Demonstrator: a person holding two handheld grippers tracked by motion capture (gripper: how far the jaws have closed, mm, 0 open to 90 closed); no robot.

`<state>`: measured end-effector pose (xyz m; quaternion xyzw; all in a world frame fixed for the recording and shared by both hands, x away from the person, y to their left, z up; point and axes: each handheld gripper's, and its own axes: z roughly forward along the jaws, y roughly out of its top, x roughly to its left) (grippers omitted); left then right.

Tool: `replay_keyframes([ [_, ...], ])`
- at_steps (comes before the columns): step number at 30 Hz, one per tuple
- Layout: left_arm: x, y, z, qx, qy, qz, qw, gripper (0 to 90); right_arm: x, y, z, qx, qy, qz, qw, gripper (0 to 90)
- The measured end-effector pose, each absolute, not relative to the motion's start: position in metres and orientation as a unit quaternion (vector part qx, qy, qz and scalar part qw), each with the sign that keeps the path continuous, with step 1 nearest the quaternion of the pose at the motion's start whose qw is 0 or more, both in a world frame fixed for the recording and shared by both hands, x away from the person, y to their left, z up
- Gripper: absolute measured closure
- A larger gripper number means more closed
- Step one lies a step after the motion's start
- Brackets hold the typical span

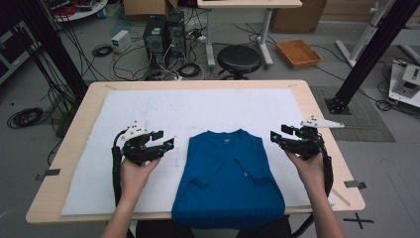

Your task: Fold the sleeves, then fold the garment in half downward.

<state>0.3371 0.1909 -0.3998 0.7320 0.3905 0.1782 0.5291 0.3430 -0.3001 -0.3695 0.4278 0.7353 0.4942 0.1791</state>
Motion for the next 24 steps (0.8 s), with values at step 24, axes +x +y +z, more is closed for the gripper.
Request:
replay_keyframes([
  [24, 0.358, 0.155, -0.421, 0.75, 0.418, 0.133, 0.495, 46.6, 0.364, -0.303, -0.406, 0.483, 0.728, 0.456, 0.17, 48.6],
])
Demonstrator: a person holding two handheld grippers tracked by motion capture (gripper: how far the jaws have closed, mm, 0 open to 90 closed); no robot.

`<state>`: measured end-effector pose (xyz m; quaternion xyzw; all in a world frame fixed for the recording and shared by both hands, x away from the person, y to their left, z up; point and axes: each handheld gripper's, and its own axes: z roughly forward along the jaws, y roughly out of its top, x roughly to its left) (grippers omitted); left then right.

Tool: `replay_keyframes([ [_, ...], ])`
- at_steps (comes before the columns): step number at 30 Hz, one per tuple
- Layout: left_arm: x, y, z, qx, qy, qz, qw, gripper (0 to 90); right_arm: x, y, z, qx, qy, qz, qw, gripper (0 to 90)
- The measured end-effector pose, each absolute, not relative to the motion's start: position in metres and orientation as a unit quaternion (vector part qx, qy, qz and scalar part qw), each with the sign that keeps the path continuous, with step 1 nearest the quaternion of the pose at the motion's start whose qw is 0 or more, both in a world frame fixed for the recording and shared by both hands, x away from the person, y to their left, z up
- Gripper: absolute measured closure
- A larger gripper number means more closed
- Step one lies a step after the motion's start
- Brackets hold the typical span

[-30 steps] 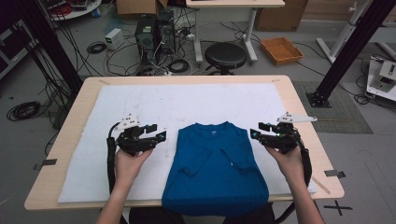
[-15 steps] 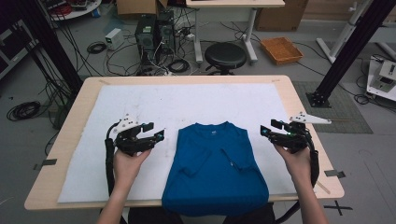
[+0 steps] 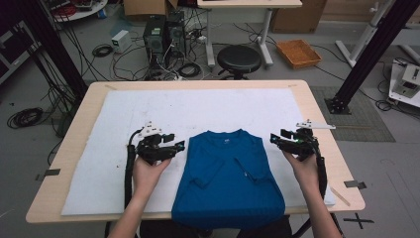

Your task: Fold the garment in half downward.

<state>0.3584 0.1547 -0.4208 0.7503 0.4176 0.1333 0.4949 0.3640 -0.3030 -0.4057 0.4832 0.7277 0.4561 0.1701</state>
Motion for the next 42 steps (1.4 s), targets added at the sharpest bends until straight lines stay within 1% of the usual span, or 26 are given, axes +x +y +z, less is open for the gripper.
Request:
replay_keyframes([
  [2, 0.365, 0.149, -0.427, 0.749, 0.433, 0.11, 0.49, 48.3, 0.368, -0.299, -0.413, 0.488, 0.732, 0.445, 0.166, 52.1],
  [3, 0.368, 0.146, -0.43, 0.751, 0.436, 0.1, 0.485, 50.3, 0.37, -0.298, -0.417, 0.489, 0.736, 0.44, 0.162, 55.7],
  [4, 0.37, 0.142, -0.432, 0.754, 0.44, 0.094, 0.479, 52.5, 0.372, -0.296, -0.42, 0.49, 0.738, 0.438, 0.157, 57.5],
  [5, 0.371, 0.14, -0.433, 0.757, 0.441, 0.095, 0.472, 52.5, 0.373, -0.295, -0.423, 0.492, 0.739, 0.436, 0.148, 58.6],
  [10, 0.376, 0.127, -0.441, 0.769, 0.448, 0.088, 0.448, 52.9, 0.379, -0.284, -0.436, 0.492, 0.754, 0.416, 0.129, 60.0],
  [13, 0.379, 0.122, -0.447, 0.773, 0.457, 0.077, 0.433, 55.0, 0.382, -0.277, -0.44, 0.487, 0.764, 0.402, 0.131, 61.5],
  [14, 0.38, 0.121, -0.449, 0.775, 0.459, 0.078, 0.429, 57.1, 0.383, -0.275, -0.441, 0.491, 0.765, 0.395, 0.132, 62.2],
  [16, 0.38, 0.122, -0.449, 0.777, 0.456, 0.084, 0.426, 63.0, 0.385, -0.272, -0.445, 0.494, 0.769, 0.384, 0.131, 67.1],
  [17, 0.38, 0.123, -0.449, 0.776, 0.456, 0.082, 0.427, 67.3, 0.386, -0.271, -0.446, 0.492, 0.773, 0.38, 0.131, 72.8],
  [18, 0.38, 0.123, -0.448, 0.779, 0.456, 0.084, 0.423, 71.4, 0.386, -0.27, -0.447, 0.491, 0.775, 0.375, 0.136, 76.3],
  [19, 0.379, 0.123, -0.449, 0.78, 0.455, 0.089, 0.42, 75.1, 0.385, -0.27, -0.447, 0.488, 0.775, 0.378, 0.137, 83.2],
  [21, 0.379, 0.124, -0.449, 0.78, 0.457, 0.094, 0.417, 81.2, 0.384, -0.271, -0.446, 0.484, 0.777, 0.378, 0.141, 86.7],
  [23, 0.378, 0.125, -0.449, 0.78, 0.456, 0.095, 0.417, 82.6, 0.383, -0.272, -0.446, 0.488, 0.774, 0.378, 0.143, 86.7],
  [25, 0.377, 0.125, -0.448, 0.779, 0.458, 0.095, 0.418, 82.8, 0.383, -0.274, -0.445, 0.492, 0.772, 0.377, 0.142, 86.1],
  [26, 0.377, 0.126, -0.447, 0.777, 0.46, 0.094, 0.419, 82.1, 0.382, -0.276, -0.445, 0.494, 0.769, 0.378, 0.144, 80.8],
  [27, 0.377, 0.127, -0.445, 0.772, 0.464, 0.098, 0.423, 75.9, 0.382, -0.277, -0.444, 0.498, 0.765, 0.381, 0.144, 73.6],
  [28, 0.377, 0.128, -0.444, 0.767, 0.467, 0.096, 0.43, 64.9, 0.382, -0.28, -0.442, 0.501, 0.76, 0.388, 0.145, 73.5],
  [29, 0.378, 0.129, -0.443, 0.762, 0.464, 0.093, 0.442, 62.9, 0.383, -0.281, -0.44, 0.499, 0.758, 0.393, 0.146, 72.9],
  [31, 0.382, 0.129, -0.439, 0.762, 0.46, 0.094, 0.446, 60.2, 0.385, -0.284, -0.436, 0.5, 0.75, 0.408, 0.146, 70.2],
  [33, 0.39, 0.126, -0.435, 0.762, 0.456, 0.093, 0.449, 59.1, 0.392, -0.283, -0.432, 0.496, 0.749, 0.414, 0.149, 69.5],
  [35, 0.399, 0.121, -0.431, 0.767, 0.451, 0.086, 0.449, 58.7, 0.4, -0.278, -0.43, 0.493, 0.753, 0.412, 0.142, 69.3],
  [39, 0.415, 0.107, -0.426, 0.788, 0.433, 0.09, 0.428, 58.3, 0.416, -0.26, -0.426, 0.476, 0.772, 0.394, 0.147, 69.4],
  [42, 0.425, 0.1, -0.429, 0.791, 0.433, 0.084, 0.423, 58.4, 0.427, -0.25, -0.429, 0.472, 0.785, 0.375, 0.141, 69.6],
])
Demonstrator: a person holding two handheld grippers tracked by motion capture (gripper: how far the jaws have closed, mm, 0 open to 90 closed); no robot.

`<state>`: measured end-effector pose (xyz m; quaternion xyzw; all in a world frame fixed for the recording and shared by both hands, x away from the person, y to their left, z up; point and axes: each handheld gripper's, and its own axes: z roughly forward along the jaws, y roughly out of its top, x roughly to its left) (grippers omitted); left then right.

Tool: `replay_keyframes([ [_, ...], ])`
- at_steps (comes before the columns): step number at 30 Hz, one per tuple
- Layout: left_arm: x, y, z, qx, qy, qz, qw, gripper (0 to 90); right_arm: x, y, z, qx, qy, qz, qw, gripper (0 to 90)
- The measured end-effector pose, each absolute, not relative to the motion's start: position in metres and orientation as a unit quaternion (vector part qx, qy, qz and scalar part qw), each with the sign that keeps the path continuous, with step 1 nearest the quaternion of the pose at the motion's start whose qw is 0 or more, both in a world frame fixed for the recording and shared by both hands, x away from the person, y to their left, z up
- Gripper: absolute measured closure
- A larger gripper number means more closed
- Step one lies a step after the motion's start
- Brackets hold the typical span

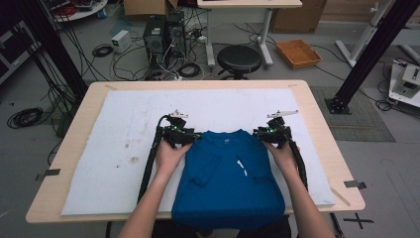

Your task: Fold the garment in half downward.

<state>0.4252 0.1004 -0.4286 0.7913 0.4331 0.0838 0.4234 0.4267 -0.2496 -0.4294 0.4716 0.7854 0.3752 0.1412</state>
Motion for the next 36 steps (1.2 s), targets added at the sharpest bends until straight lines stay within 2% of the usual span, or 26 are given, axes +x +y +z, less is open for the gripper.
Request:
replay_keyframes([
  [5, 0.433, 0.088, -0.437, 0.819, 0.42, 0.083, 0.382, 60.2, 0.435, -0.239, -0.441, 0.463, 0.807, 0.343, 0.13, 70.3],
  [9, 0.43, 0.087, -0.439, 0.823, 0.419, 0.106, 0.368, 74.5, 0.434, -0.24, -0.44, 0.45, 0.815, 0.337, 0.138, 87.3],
  [12, 0.431, 0.091, -0.439, 0.818, 0.425, 0.106, 0.372, 83.3, 0.433, -0.239, -0.44, 0.444, 0.818, 0.332, 0.151, 88.7],
  [15, 0.431, 0.092, -0.438, 0.816, 0.425, 0.111, 0.377, 82.3, 0.433, -0.24, -0.44, 0.445, 0.816, 0.336, 0.151, 88.4],
  [17, 0.432, 0.091, -0.438, 0.808, 0.431, 0.116, 0.385, 65.5, 0.434, -0.241, -0.439, 0.443, 0.813, 0.345, 0.151, 81.2],
  [19, 0.433, 0.091, -0.439, 0.807, 0.431, 0.107, 0.39, 63.9, 0.434, -0.242, -0.439, 0.448, 0.809, 0.352, 0.142, 77.4],
  [22, 0.432, 0.088, -0.441, 0.816, 0.423, 0.114, 0.377, 70.1, 0.435, -0.24, -0.442, 0.45, 0.813, 0.345, 0.133, 75.9],
  [24, 0.43, 0.086, -0.441, 0.822, 0.416, 0.112, 0.374, 80.2, 0.435, -0.24, -0.442, 0.444, 0.816, 0.343, 0.138, 85.3],
  [26, 0.43, 0.084, -0.441, 0.825, 0.41, 0.119, 0.371, 85.0, 0.434, -0.238, -0.441, 0.435, 0.822, 0.341, 0.14, 88.4],
  [36, 0.444, 0.098, -0.438, 0.801, 0.427, 0.128, 0.399, 87.6, 0.45, -0.24, -0.434, 0.439, 0.807, 0.368, 0.143, 89.4],
])
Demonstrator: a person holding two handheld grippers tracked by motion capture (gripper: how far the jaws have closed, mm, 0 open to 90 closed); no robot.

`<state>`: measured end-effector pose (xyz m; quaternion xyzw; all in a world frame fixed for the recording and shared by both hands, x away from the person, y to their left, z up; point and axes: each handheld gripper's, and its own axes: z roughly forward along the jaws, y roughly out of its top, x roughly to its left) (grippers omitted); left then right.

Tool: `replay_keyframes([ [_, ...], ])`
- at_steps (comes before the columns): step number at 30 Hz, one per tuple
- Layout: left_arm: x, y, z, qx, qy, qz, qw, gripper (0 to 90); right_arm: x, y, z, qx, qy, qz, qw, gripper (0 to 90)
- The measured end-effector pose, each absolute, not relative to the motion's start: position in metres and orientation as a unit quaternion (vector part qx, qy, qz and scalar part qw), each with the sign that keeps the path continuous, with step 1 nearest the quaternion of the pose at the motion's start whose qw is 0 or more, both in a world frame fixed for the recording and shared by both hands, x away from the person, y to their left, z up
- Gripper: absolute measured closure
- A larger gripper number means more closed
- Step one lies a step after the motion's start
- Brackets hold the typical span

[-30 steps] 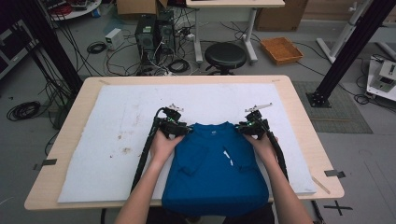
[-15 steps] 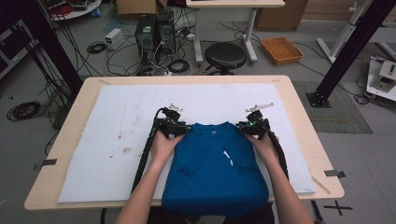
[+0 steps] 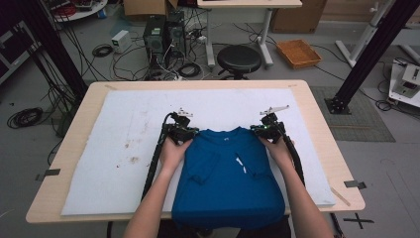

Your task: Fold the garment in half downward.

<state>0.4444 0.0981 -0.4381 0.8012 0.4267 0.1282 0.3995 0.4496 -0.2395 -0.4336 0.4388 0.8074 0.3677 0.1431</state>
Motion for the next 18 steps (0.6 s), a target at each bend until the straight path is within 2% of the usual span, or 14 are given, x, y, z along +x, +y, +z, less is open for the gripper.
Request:
replay_keyframes([
  [9, 0.451, 0.111, -0.418, 0.776, 0.42, 0.138, 0.45, 87.5, 0.462, -0.239, -0.412, 0.434, 0.791, 0.402, 0.154, 89.5],
  [18, 0.407, 0.118, -0.39, 0.786, 0.356, 0.162, 0.479, 87.5, 0.419, -0.25, -0.388, 0.411, 0.775, 0.449, 0.172, 89.4],
])
